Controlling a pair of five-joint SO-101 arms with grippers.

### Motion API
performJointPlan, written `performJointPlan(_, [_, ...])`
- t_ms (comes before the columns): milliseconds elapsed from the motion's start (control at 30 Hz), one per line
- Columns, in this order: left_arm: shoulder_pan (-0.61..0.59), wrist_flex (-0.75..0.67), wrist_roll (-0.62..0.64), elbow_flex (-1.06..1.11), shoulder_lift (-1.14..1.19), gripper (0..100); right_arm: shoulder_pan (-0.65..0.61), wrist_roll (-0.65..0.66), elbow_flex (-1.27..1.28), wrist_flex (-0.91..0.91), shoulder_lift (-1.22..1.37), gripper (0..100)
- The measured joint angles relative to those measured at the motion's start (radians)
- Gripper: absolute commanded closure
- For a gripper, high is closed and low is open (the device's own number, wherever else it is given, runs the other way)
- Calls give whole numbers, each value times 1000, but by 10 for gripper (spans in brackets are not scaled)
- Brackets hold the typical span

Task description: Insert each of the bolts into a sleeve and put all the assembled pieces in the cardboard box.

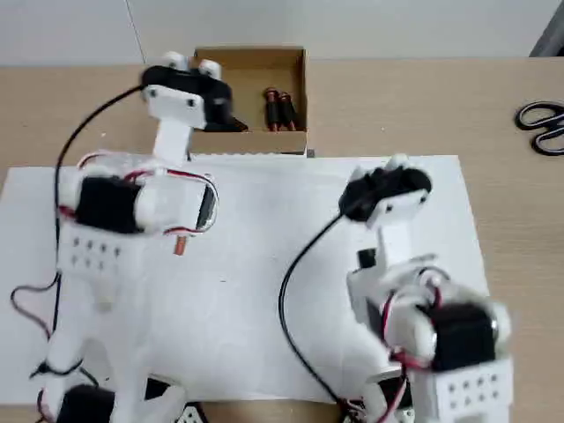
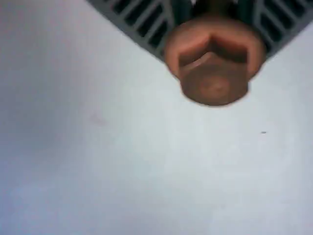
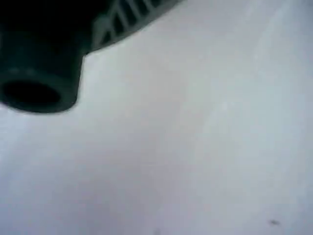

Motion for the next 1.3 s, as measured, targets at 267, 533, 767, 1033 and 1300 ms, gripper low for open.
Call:
performJointPlan(267, [0, 0, 416, 0, -124, 995, -110, -23, 181, -103, -261, 996])
performJointPlan(533, [54, 0, 555, 37, -127, 995, -227, -26, 388, -282, -345, 996])
performJointPlan(767, [130, 0, 649, 44, -141, 995, -324, -26, 482, -422, -351, 996])
performJointPlan(1033, [110, -14, 657, 176, -394, 995, -331, -26, 483, -453, -351, 996])
performJointPlan(1300, [106, -255, 529, 631, -838, 995, -399, -26, 491, -457, -351, 996])
